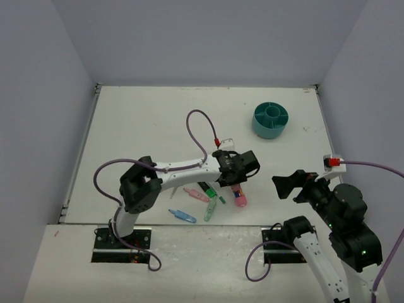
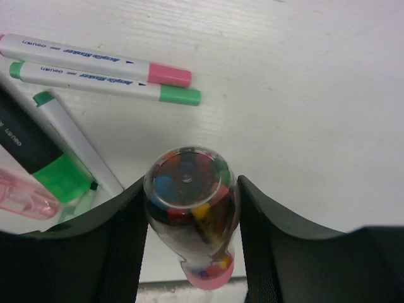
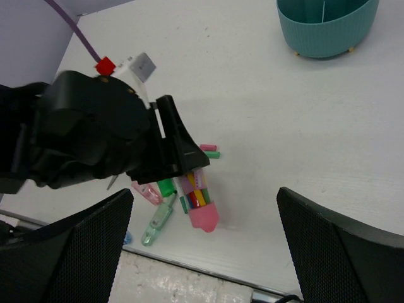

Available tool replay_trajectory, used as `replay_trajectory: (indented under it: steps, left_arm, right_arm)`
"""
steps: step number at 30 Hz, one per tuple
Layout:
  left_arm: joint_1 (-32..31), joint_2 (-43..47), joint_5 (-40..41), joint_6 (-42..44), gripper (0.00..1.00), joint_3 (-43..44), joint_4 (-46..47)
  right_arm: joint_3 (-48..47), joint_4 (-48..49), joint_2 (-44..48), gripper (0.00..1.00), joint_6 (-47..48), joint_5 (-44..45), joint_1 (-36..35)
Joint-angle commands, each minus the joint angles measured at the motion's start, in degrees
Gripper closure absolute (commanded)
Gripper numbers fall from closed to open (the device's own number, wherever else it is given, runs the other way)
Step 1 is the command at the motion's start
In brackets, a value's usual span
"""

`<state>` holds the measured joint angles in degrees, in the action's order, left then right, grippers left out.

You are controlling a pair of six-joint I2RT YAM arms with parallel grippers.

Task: Sort the stationery into containers
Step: Pick up the stationery from the center of the board, then place the stationery in the storage box.

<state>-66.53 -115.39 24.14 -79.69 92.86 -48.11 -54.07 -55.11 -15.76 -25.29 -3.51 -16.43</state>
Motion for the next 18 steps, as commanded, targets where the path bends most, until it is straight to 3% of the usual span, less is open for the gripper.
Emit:
replay_trajectory:
  steps: [1, 7, 11, 13, 18]
  left_arm:
    - [-0.5, 13.1, 5.9, 0.7, 1.00, -3.0, 7.5]
    - [-0.4, 19.4, 5.7, 2.6, 1.00, -4.8, 10.5]
    - [-0.4, 25.9, 5.6, 1.6, 1.00, -8.8, 13.8]
    - [-0.2, 33.0, 5.9, 1.3, 1.00, -12.0, 17.7]
    - [-0.1, 43.2, 6.9, 0.5, 1.00, -20.1, 27.8]
  right_arm:
    - [1.7, 3.2, -1.0, 0.01, -0.3, -2.7, 0.2]
    - [1.2, 3.7, -1.7, 0.01, -0.8, -4.7, 0.1]
    - [3.2, 8.6, -0.5, 0.01, -0.2, -16.6, 0.2]
    - [6.7, 14.7, 0.8, 0.01, -0.7, -27.3, 0.2]
    - [14.9, 29.3, 2.2, 0.01, -6.6, -35.6, 0.2]
